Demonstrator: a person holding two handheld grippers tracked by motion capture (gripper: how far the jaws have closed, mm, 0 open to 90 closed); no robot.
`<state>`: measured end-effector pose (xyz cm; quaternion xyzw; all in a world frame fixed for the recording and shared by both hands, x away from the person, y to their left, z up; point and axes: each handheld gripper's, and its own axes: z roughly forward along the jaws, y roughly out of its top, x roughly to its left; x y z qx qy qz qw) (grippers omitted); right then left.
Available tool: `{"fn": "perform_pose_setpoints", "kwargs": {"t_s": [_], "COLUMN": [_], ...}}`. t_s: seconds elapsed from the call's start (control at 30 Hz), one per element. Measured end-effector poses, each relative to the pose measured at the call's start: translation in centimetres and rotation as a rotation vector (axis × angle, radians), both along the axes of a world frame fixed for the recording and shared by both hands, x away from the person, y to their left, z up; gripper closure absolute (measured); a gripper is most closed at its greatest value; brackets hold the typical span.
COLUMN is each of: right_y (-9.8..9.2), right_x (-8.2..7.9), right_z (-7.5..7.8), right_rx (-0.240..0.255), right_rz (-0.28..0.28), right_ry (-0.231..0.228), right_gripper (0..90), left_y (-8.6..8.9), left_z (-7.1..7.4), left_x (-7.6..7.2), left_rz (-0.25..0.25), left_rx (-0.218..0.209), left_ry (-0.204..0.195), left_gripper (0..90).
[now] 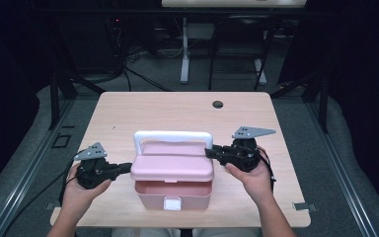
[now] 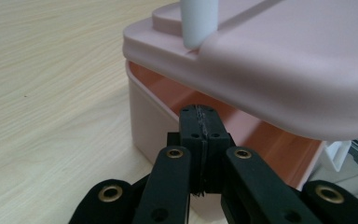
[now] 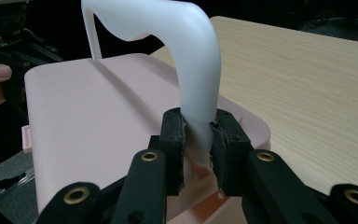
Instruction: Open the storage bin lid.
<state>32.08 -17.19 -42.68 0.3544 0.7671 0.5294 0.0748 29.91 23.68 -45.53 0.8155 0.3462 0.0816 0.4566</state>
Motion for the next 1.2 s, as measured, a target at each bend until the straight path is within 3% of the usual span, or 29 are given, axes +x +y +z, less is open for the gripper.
{"fn": "perform_pose_setpoints", "kwargs": {"t_s": [0.53, 1.2], "right_y": [0.0, -0.1], "right_x": [0.0, 0.1], "right_z": [0.0, -0.2], "right_rx": [-0.001, 0.007], "right_rz": [-0.001, -0.001], "right_ry": [-0.002, 0.001], "right_gripper": [75.0, 74.8], "left_y": [-2.6, -3.0], "left_z": [-0.6, 0.2], "left_x": [-0.6, -1.7], "left_rz": [-0.091, -0.133], "left_rx": [0.01, 0.014], "left_ry": [0.021, -0.003], "left_gripper": [90.0, 90.0]}}
